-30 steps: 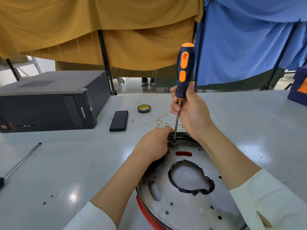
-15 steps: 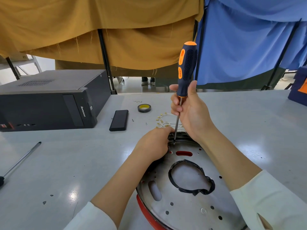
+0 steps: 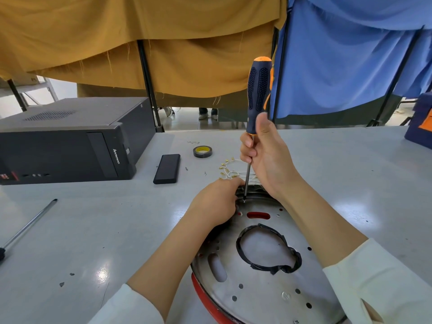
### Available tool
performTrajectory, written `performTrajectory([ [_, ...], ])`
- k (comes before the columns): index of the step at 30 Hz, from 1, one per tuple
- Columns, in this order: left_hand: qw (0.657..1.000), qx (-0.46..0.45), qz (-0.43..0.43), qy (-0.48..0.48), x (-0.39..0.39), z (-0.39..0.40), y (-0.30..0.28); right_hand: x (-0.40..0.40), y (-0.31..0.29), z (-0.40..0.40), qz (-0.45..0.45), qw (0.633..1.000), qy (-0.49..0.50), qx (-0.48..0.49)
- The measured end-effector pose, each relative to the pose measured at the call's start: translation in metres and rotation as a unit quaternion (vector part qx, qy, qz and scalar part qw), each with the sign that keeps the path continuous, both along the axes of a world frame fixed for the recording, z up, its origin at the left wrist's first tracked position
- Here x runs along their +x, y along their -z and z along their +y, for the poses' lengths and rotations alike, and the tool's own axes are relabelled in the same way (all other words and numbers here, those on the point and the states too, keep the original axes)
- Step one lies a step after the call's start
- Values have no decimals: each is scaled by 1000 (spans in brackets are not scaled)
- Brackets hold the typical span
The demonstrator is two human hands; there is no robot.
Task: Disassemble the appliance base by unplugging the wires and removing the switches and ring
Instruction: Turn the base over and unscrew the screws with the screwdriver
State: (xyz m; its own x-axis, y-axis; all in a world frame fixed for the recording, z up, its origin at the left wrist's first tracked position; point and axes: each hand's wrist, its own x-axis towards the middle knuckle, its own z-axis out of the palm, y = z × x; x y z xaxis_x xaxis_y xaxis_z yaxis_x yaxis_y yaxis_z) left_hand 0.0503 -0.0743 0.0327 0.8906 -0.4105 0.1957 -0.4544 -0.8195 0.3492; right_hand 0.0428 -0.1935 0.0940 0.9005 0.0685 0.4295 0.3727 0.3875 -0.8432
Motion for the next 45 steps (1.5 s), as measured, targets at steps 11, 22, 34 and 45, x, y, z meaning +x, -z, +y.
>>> performTrajectory([
  [11,1000,1,5,7,0,1,-1,0,0,1,1,1000,-13,10],
  [22,1000,3,4,7,-2,1,-2,0,-1,1,9,1000,-11,8],
  [34,1000,12,-5,5,-3,2,-3,1,2,2,4,1000,-13,-2],
  [45,1000,4,6,6,-3,1,-3,3,3,-3,-24,999,27,-17],
])
